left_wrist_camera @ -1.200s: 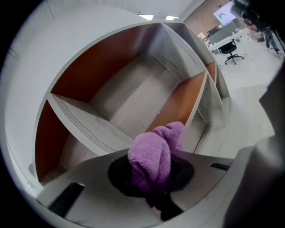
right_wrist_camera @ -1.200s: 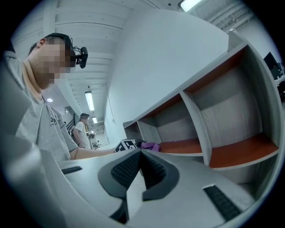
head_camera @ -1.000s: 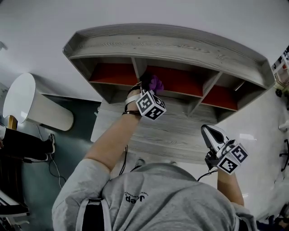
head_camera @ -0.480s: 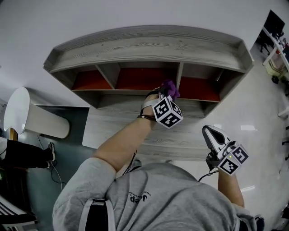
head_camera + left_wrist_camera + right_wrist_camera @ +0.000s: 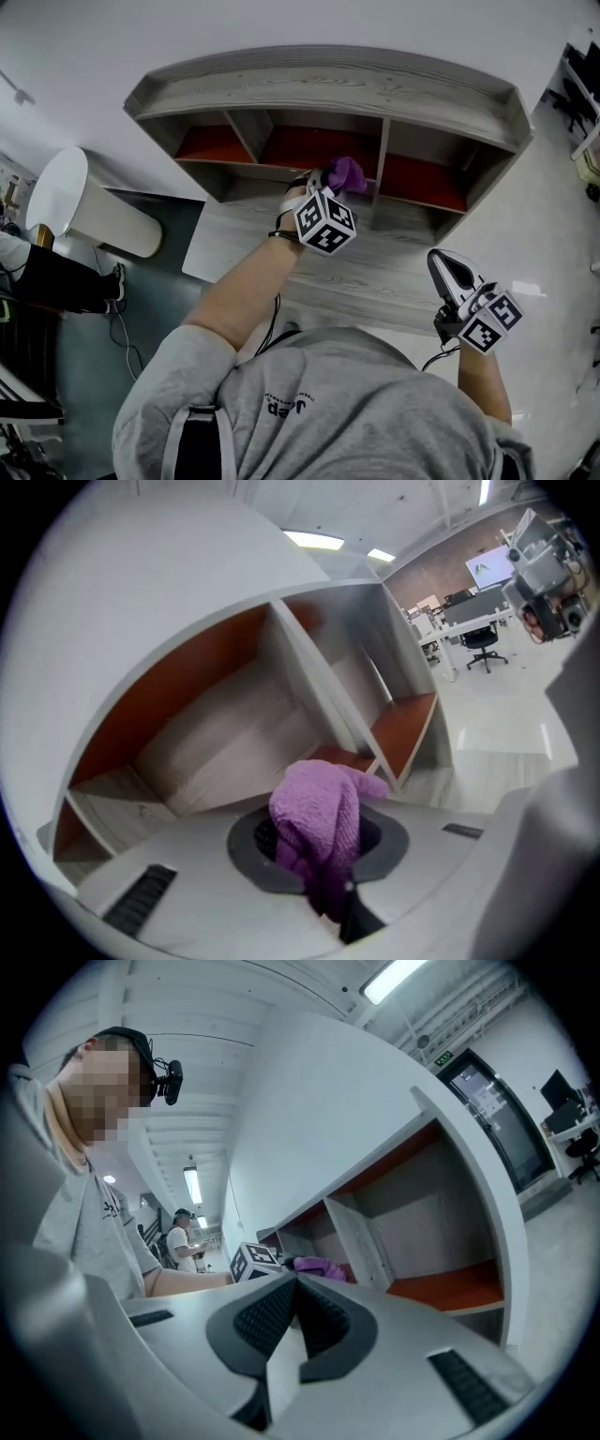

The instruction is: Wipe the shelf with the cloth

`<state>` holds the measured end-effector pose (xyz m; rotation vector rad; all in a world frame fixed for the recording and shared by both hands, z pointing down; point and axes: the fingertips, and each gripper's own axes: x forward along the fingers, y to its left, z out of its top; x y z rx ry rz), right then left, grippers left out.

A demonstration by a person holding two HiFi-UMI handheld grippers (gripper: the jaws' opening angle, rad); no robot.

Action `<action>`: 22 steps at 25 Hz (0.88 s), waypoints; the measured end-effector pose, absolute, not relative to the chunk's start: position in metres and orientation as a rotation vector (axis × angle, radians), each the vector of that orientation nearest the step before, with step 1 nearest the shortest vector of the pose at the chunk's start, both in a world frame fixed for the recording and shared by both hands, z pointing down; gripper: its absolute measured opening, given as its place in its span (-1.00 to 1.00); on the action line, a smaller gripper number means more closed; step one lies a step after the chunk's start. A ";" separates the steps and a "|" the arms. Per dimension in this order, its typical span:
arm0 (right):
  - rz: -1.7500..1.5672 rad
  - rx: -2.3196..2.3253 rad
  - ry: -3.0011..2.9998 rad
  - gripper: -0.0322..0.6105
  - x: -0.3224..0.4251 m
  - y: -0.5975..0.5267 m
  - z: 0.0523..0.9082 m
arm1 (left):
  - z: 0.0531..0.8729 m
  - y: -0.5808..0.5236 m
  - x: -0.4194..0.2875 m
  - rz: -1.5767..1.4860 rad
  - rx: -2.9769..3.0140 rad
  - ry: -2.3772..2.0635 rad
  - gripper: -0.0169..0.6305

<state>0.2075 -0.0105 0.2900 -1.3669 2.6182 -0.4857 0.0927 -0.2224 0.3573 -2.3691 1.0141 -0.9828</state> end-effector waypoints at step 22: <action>-0.384 -0.808 2.966 -0.83 0.062 -0.074 0.356 | 0.252 -0.317 -0.036 -0.989 -1.046 1.191 -0.72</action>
